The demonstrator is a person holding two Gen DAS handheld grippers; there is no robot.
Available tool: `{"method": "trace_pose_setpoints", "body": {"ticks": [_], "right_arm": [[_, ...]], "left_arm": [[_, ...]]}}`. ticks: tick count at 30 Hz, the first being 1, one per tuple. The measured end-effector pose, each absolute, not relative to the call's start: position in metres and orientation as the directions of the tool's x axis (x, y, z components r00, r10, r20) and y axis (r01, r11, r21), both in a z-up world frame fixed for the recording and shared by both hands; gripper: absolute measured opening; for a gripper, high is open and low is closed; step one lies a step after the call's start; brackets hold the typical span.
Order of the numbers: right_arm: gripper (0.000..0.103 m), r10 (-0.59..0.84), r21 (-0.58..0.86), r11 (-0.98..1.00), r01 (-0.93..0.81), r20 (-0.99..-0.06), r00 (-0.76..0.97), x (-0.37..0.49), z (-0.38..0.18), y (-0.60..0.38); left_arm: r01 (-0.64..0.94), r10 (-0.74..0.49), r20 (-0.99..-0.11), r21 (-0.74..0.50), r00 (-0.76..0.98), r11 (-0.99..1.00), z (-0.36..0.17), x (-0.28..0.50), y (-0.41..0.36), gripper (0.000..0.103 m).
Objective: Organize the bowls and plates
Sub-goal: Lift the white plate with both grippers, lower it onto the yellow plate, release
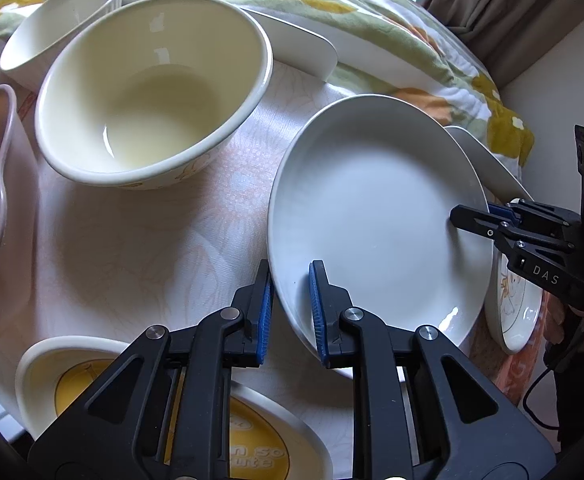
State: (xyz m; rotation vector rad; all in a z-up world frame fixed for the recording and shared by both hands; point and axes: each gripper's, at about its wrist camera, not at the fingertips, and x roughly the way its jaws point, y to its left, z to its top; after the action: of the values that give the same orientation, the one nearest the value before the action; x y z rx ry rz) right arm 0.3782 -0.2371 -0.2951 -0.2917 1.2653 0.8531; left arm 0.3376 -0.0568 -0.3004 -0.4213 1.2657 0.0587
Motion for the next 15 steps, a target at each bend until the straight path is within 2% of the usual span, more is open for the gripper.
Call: {"method": "trace_pose_setpoints", "body": {"ticks": [15], "right_arm": [[0.017,0.414,0.266,0.691,-0.672,-0.908,0.067,0.373,-0.278,-0.239]], "left_arm": [[-0.271,-0.166,-0.925,-0.266,0.341,0.925,-0.270,0.330,-0.054,0.016]]}}
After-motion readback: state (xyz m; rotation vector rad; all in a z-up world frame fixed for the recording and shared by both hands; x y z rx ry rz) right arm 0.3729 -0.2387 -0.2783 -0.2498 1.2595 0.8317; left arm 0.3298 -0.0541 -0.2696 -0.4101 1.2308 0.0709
